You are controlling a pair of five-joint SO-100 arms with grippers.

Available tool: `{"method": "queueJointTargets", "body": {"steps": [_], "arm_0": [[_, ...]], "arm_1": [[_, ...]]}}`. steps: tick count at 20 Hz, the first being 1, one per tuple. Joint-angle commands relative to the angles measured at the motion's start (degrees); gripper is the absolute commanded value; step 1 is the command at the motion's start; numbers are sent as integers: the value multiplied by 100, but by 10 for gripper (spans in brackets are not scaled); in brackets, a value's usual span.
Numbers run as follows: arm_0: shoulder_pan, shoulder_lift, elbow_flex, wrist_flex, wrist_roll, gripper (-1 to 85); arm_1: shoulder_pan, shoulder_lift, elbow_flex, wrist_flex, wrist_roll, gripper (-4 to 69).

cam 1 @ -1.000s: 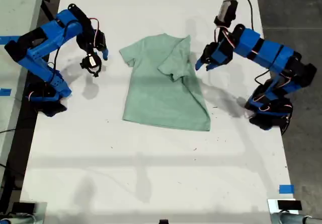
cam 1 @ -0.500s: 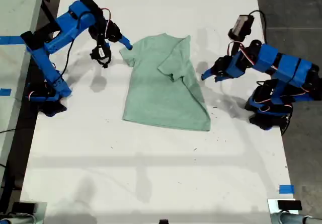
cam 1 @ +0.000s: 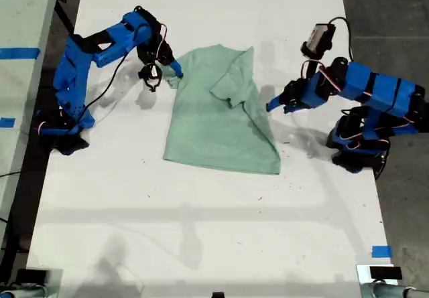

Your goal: Fold tshirt

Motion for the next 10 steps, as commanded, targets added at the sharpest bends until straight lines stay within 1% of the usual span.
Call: {"method": "queueJointTargets", "body": {"steps": [1, 3, 4, 5, 6, 10], "arm_0": [[-237, -229, -466, -97, 105, 298], [-290, -466, -554, -97, 105, 244], [-308, -562, -598, -70, 105, 175], [-325, -650, -615, -53, 105, 69], [-334, -686, -642, -26, 105, 1], [-272, -554, -642, 44, 97, 0]], "arm_1": [[-123, 220, -88, 9, 70, 193], [-123, 246, -62, 9, 70, 193], [-105, 255, -62, 0, 53, 193], [-88, 264, -62, 0, 35, 193], [-79, 272, -53, 0, 35, 193], [-123, 343, 0, -18, 88, 190]]}}
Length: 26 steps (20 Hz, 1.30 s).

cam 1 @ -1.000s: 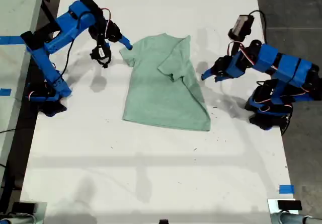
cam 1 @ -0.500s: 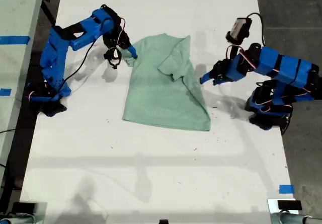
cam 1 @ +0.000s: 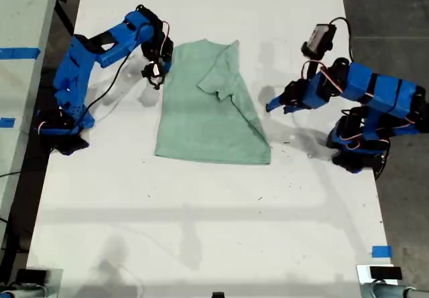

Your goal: Fold tshirt

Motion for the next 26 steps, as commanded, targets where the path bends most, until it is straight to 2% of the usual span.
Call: {"method": "queueJointTargets", "body": {"steps": [1, 6, 10, 13, 17, 21, 22, 23, 24, 26], "arm_0": [[-70, 193, 9, 202, 26, 0], [105, 1415, 105, 580, 35, 0], [642, 2461, -18, 650, 0, 0], [1301, 2909, -97, 167, -9, 0], [2162, 2496, -360, -940, 70, 0], [2320, 1380, -457, -2039, 26, 3], [2268, 1063, -466, -2320, 26, 35], [2180, 747, -475, -2531, -62, 160], [2101, 501, -483, -2646, -132, 214], [1916, 360, -483, -2549, -193, 249]], "arm_1": [[-79, 246, -18, -18, 97, 189], [-105, 343, 88, -35, 141, 186], [-88, 343, 105, -44, 132, 186], [-79, 343, 123, -53, 123, 184], [-88, 334, 193, -79, 132, 183], [-185, 343, 264, -79, 229, 183], [-229, 352, 290, -88, 255, 183], [-272, 369, 308, -88, 290, 183], [-308, 396, 325, -70, 325, 183], [-369, 483, 369, -44, 387, 183]]}}
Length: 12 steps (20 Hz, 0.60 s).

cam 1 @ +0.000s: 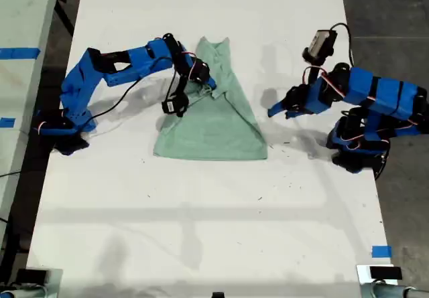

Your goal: Fold tshirt

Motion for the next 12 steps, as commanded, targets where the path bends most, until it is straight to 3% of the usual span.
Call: {"method": "queueJointTargets", "body": {"steps": [1, 9, 12], "arm_0": [[-281, 220, -563, 105, -105, 256], [-149, 2672, -105, 2364, -53, 260], [114, 3155, 114, 3445, -404, 251]], "arm_1": [[-114, 264, 9, -44, 105, 183], [-193, 422, 123, -70, 105, 195], [-220, 360, 44, -97, 9, 202]]}}
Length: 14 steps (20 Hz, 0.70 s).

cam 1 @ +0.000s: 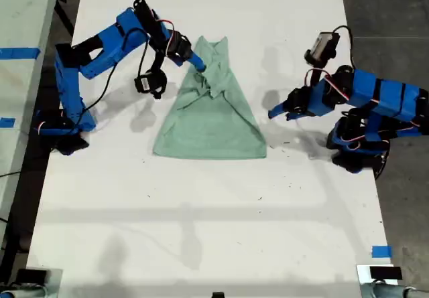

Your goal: Fold tshirt

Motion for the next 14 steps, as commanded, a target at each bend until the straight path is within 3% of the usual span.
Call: {"method": "queueJointTargets", "body": {"steps": [1, 3, 6, 9, 14], "arm_0": [[387, 844, 308, 765, -483, 245], [756, 1477, 1354, 615, -949, 239], [1292, 2707, 3551, -220, -1635, 236], [1819, 3463, 4781, -650, -2188, 236], [2373, 4254, 5774, -1002, -2602, 231]], "arm_1": [[-97, 26, -149, -97, -123, 206], [-141, -211, -308, -97, -255, 209], [-193, -527, -571, -88, -501, 215], [-229, -756, -756, -26, -782, 223], [-413, -1521, -984, -255, -1222, 231]]}}
